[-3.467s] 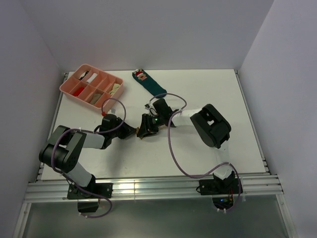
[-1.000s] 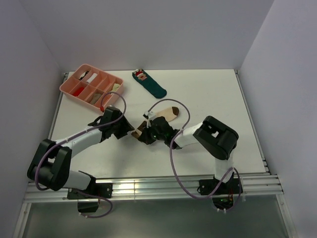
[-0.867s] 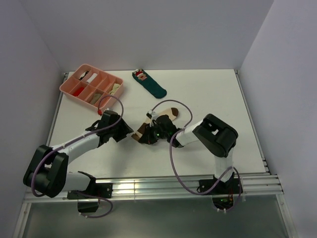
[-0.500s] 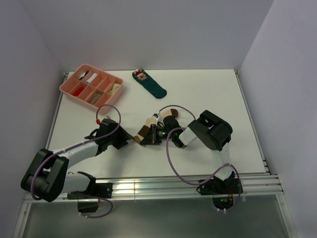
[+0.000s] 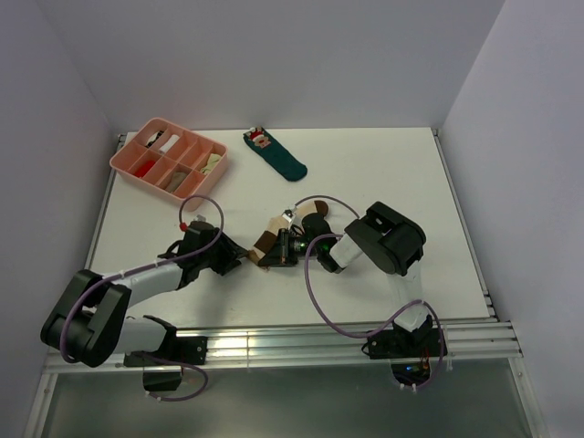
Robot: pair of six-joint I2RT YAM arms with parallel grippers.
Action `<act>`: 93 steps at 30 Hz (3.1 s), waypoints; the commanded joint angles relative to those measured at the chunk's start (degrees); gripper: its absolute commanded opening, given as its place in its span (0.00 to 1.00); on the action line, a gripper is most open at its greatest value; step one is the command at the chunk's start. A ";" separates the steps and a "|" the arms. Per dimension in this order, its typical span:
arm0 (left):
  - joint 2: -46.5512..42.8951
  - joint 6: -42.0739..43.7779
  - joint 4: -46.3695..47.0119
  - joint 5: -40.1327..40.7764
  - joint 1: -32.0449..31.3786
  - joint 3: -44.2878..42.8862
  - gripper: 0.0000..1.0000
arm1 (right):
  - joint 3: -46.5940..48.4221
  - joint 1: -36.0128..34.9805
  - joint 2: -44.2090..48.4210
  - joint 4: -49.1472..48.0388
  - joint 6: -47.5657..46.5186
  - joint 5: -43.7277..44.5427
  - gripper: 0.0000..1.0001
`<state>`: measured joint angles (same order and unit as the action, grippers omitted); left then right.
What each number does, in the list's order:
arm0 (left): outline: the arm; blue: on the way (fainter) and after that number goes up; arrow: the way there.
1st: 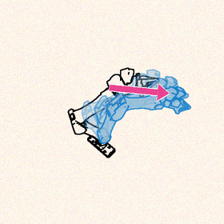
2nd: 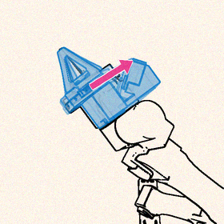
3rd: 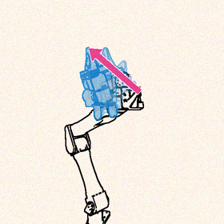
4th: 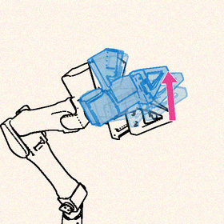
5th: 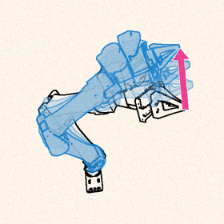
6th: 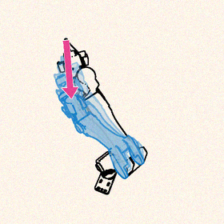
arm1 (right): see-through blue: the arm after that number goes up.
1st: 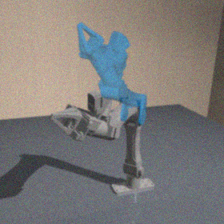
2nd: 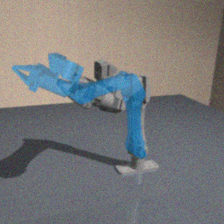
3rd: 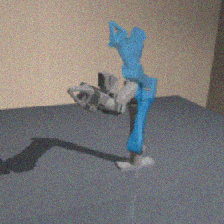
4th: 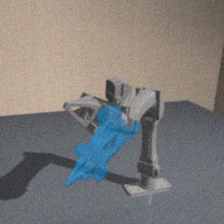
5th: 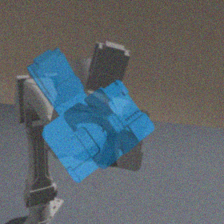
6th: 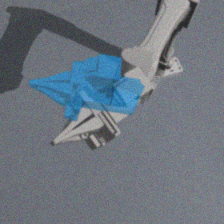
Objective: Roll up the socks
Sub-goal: Roll the sock at the center of the board.
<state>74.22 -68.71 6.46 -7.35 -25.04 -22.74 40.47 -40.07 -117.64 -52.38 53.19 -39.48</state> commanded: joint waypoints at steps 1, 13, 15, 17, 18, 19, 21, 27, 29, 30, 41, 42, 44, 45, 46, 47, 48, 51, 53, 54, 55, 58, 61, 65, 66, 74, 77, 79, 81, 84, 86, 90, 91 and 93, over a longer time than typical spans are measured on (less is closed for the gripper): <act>2.06 -0.55 1.98 -0.73 -0.71 -0.19 0.50 | -1.18 -0.27 -3.38 8.00 -1.42 1.78 0.00; 10.76 0.76 -3.38 2.34 -1.33 -3.88 0.25 | 0.14 -0.27 -3.12 9.66 -2.30 2.83 0.00; 12.26 1.82 -8.09 3.57 -1.50 -6.60 0.19 | 0.31 -0.35 -2.94 9.75 -2.65 3.36 0.00; 14.02 3.84 -11.19 4.01 -1.68 -10.46 0.10 | 0.49 -0.35 -2.33 11.07 -3.53 3.89 0.00; 14.29 4.45 -12.51 4.28 -1.77 -11.35 0.07 | 0.40 -0.35 -1.98 11.25 -3.97 4.58 0.00; 14.03 5.24 -14.35 4.63 -1.77 -12.23 0.01 | 0.49 -0.35 -1.10 11.42 -4.75 4.85 0.00; 13.42 5.60 -16.29 5.15 -1.86 -14.25 0.00 | 0.40 -0.44 -0.05 12.65 -5.72 6.25 0.04; 13.14 8.23 -26.04 5.86 -1.95 -20.93 0.00 | 0.93 -2.02 9.69 22.04 -13.10 14.76 0.29; 14.28 8.85 -31.82 7.09 -2.21 -25.06 0.00 | 1.80 -2.81 12.60 27.31 -17.49 18.37 0.37; 15.07 9.20 -33.86 7.09 -2.30 -26.64 0.00 | 2.07 -3.34 13.83 28.90 -18.81 19.96 0.39; 28.53 12.46 -48.82 12.89 -5.90 -40.54 0.01 | 6.46 -17.91 23.07 38.14 -34.99 49.39 0.49; 28.96 12.63 -49.08 13.33 -5.99 -40.80 0.01 | 6.64 -18.80 22.99 37.71 -35.78 52.29 0.50; 29.23 12.89 -49.61 13.42 -6.34 -41.33 0.01 | 7.69 -20.30 22.46 37.26 -37.71 54.50 0.52; 29.49 13.07 -49.70 13.59 -6.34 -41.50 0.01 | 8.22 -21.35 21.50 37.35 -38.24 56.25 0.52; 29.58 13.25 -49.79 13.68 -6.43 -41.77 0.01 | 8.75 -21.88 20.97 37.44 -39.47 56.97 0.52; 29.67 13.34 -50.05 13.68 -6.51 -41.94 0.01 | 9.79 -22.32 20.53 37.35 -40.26 57.41 0.53; 29.76 13.34 -50.14 13.68 -6.52 -42.03 0.01 | 10.33 -23.37 20.09 37.35 -40.96 58.02 0.53; 29.94 13.60 -50.49 13.94 -6.60 -42.47 0.01 | 12.44 -24.78 17.81 37.09 -43.34 59.43 0.53; 29.94 13.69 -50.58 14.03 -6.78 -42.47 0.01 | 14.11 -25.75 16.66 37.44 -44.40 59.96 0.53; 29.94 13.69 -50.58 14.12 -6.78 -42.47 0.01 | 14.63 -25.93 15.70 37.53 -44.83 59.96 0.53; 30.02 13.69 -50.67 14.21 -6.78 -42.56 0.01 | 14.99 -26.28 15.17 37.53 -45.19 60.05 0.53; 30.02 13.60 -50.84 14.56 -6.78 -42.65 0.01 | 16.39 -26.55 13.06 37.79 -45.72 60.23 0.51; 29.85 13.51 -50.49 14.30 -6.78 -42.65 0.01 | 16.14 -26.81 11.21 37.70 -45.81 60.84 0.49; 30.20 13.34 -50.40 13.95 -6.78 -42.91 0.01 | 14.29 -26.90 9.81 37.09 -45.28 61.72 0.47; 30.20 13.51 -50.40 14.03 -6.78 -42.91 0.01 | 14.03 -26.90 9.46 37.09 -45.10 62.33 0.47; 28.01 13.34 -47.69 12.89 -6.78 -41.33 0.01 | 10.95 -26.90 7.26 35.77 -44.14 63.74 0.35; 25.98 13.07 -47.07 13.16 -6.78 -40.63 0.02 | 9.90 -26.90 6.38 35.51 -43.26 63.66 0.23; 24.75 12.55 -46.63 12.89 -6.78 -40.45 0.04 | 9.02 -26.55 6.90 35.33 -41.77 61.56 0.14; 22.39 11.32 -44.71 12.80 -6.69 -39.58 0.18 | 8.49 -25.85 8.04 35.33 -39.84 57.69 0.03; 18.18 9.57 -41.54 13.33 -6.69 -36.33 0.44 | 7.35 -24.44 10.06 35.33 -37.73 52.17 0.00; 16.23 8.86 -40.56 14.03 -6.60 -35.36 0.49 | 6.82 -22.60 11.12 35.33 -36.41 47.77 0.00; 11.58 6.84 -39.77 16.14 -5.99 -33.43 0.58 | 6.03 -18.22 14.19 33.84 -31.06 32.51 0.00; 10.78 6.31 -39.33 16.58 -5.81 -32.90 0.58 | 5.59 -17.15 14.37 32.53 -30.08 29.76 0.00; 7.63 5.34 -37.32 16.76 -5.64 -31.41 0.58 | 5.15 -13.65 14.38 30.94 -26.67 23.95 0.00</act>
<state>86.54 -60.75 -34.46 7.22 -31.14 -55.86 47.72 -57.14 -104.44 -23.05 19.88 -1.28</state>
